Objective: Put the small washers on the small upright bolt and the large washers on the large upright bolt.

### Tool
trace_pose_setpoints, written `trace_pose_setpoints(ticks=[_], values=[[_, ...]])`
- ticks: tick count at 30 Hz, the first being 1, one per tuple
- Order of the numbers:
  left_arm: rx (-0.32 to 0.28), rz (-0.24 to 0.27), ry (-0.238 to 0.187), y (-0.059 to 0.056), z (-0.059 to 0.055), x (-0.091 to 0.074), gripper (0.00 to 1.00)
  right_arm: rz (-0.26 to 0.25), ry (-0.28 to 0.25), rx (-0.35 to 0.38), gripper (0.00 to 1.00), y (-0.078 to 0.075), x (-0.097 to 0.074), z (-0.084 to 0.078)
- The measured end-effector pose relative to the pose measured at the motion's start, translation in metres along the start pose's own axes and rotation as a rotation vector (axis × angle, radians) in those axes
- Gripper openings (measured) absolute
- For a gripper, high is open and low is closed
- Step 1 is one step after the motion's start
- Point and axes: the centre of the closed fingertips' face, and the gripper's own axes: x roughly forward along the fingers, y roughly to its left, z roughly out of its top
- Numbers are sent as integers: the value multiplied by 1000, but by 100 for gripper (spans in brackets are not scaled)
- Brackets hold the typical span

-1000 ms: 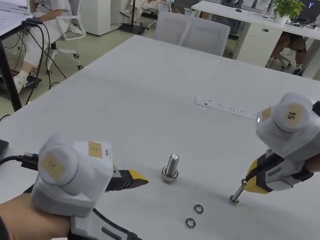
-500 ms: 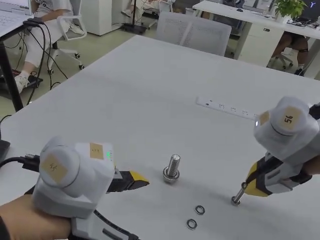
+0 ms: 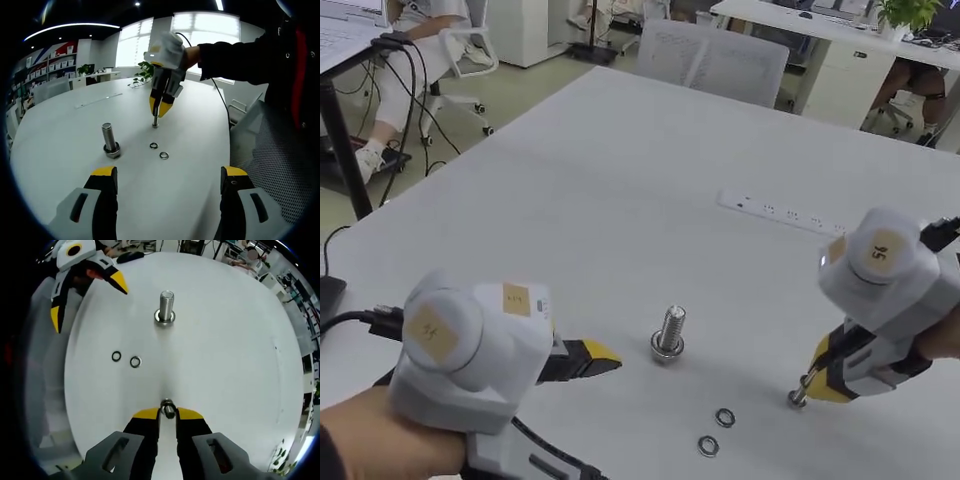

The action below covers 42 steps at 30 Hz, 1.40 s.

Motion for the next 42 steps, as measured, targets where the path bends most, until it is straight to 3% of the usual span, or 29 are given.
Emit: trace_pose_setpoints(ticks=[18, 30, 42], values=[[-5, 4, 8, 1, -1, 3, 85, 25, 13, 15, 13, -1, 21, -10], [-5, 6, 6, 1, -1, 5, 84, 33, 12, 22, 14, -3, 21, -9], [-4, -2, 9, 0, -2, 4, 84, 31, 1, 42, 21, 0, 19, -12]])
